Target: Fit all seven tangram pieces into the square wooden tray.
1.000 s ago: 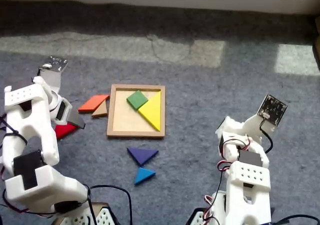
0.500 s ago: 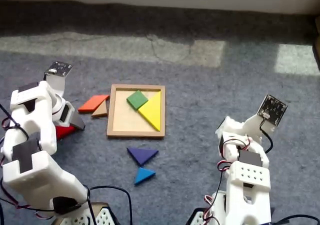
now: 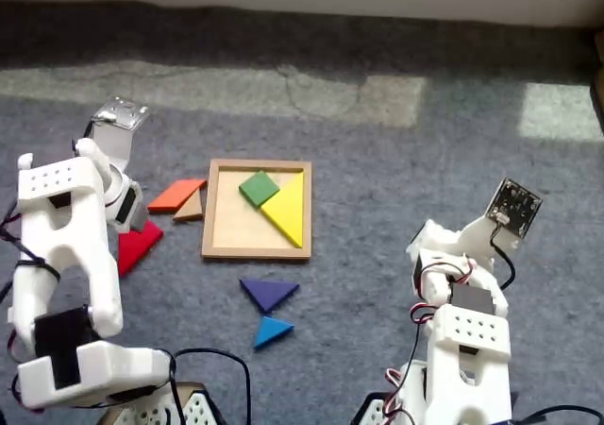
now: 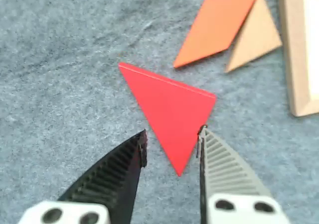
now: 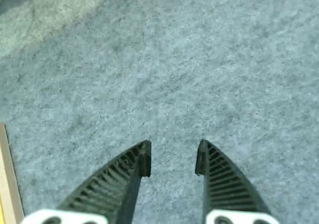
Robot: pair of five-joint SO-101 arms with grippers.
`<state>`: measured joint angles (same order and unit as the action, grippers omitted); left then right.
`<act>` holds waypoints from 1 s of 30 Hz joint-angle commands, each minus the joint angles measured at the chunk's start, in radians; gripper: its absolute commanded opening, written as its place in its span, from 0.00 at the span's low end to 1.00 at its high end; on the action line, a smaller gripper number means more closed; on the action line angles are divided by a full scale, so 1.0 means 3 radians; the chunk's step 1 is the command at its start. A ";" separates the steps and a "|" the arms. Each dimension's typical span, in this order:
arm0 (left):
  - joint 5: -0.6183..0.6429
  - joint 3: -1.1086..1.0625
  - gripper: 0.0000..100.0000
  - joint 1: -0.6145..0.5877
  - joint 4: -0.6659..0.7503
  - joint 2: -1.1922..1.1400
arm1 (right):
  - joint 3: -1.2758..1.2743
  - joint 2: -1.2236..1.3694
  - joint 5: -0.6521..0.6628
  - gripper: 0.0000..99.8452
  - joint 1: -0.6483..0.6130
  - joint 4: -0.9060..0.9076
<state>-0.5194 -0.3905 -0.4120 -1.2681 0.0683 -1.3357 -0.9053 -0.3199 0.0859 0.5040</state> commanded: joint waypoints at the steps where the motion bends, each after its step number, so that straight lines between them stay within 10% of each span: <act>1: 0.0205 0.0013 0.17 0.0279 -0.0302 0.0519 | 0.0028 -0.0054 0.0036 0.16 -0.0023 -0.0095; 13: 0.0522 -0.0115 0.30 0.0315 -0.0404 0.0601 | 0.0018 -0.0059 0.0036 0.16 -0.0023 -0.0095; 30: 0.0527 -0.0248 0.33 -0.0192 0.0921 -0.0734 | 0.0018 -0.0054 0.0036 0.16 -0.0023 -0.0095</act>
<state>-0.3736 -0.5086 -0.4826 -1.0196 -0.1343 -1.3357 -0.9053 -0.3199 0.0859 0.5040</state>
